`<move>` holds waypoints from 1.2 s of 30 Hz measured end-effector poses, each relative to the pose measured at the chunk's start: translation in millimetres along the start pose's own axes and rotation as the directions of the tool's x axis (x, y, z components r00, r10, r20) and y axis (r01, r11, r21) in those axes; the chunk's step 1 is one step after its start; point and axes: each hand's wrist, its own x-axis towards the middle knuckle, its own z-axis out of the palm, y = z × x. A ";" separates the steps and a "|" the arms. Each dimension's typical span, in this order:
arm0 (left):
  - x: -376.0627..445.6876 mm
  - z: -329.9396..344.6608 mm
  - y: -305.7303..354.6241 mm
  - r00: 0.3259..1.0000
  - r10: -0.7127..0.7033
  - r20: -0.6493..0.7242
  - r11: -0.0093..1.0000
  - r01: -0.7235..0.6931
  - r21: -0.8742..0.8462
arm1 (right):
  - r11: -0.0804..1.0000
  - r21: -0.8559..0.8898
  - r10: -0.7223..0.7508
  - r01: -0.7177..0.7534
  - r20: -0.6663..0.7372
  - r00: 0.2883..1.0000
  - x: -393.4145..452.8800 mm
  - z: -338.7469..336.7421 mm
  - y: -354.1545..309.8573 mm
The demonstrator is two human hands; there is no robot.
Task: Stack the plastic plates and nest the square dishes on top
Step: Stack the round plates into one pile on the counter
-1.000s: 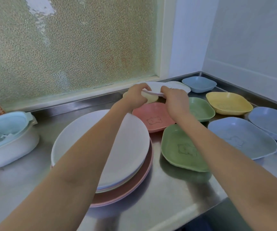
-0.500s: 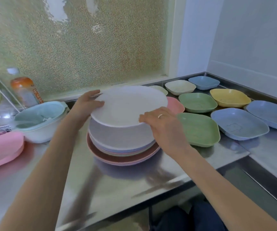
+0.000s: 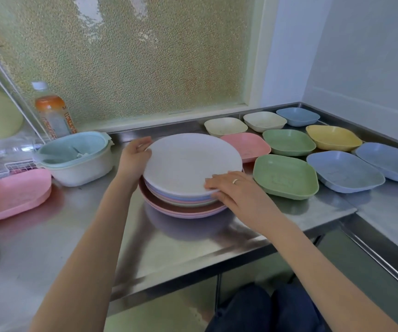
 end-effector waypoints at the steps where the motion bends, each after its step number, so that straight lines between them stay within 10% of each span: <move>1: -1.1 0.7 -0.4 1.000 0.007 -0.010 1.000 -0.007 -0.003 | 0.999 0.031 0.014 -0.015 0.032 0.999 -0.4 1.3 1.1; 10: -3.7 -0.7 -1.6 1.000 0.019 -0.018 1.000 -0.018 0.013 | 0.847 0.388 0.432 -0.365 -0.101 0.896 16.5 12.9 0.5; 18: -18.2 -5.7 5.7 0.999 0.037 -0.022 0.999 -0.036 0.028 | 0.852 0.317 0.469 -0.417 -0.107 0.877 22.7 22.5 2.2; 22: -34.7 -25.8 -4.6 1.000 -0.012 -0.012 0.994 0.013 0.107 | 0.718 0.480 0.641 -0.504 -0.174 0.748 26.5 26.2 -4.2; 26: -69.7 -59.2 -8.0 0.964 0.076 -0.256 0.970 -0.013 0.241 | 0.804 0.411 0.560 -0.430 -0.281 0.779 30.5 26.7 -23.1; 36: -171.2 -193.4 -56.7 0.728 0.224 -0.648 0.432 0.522 0.735 | 0.868 0.123 0.494 -0.482 -0.328 0.806 48.9 46.6 -65.3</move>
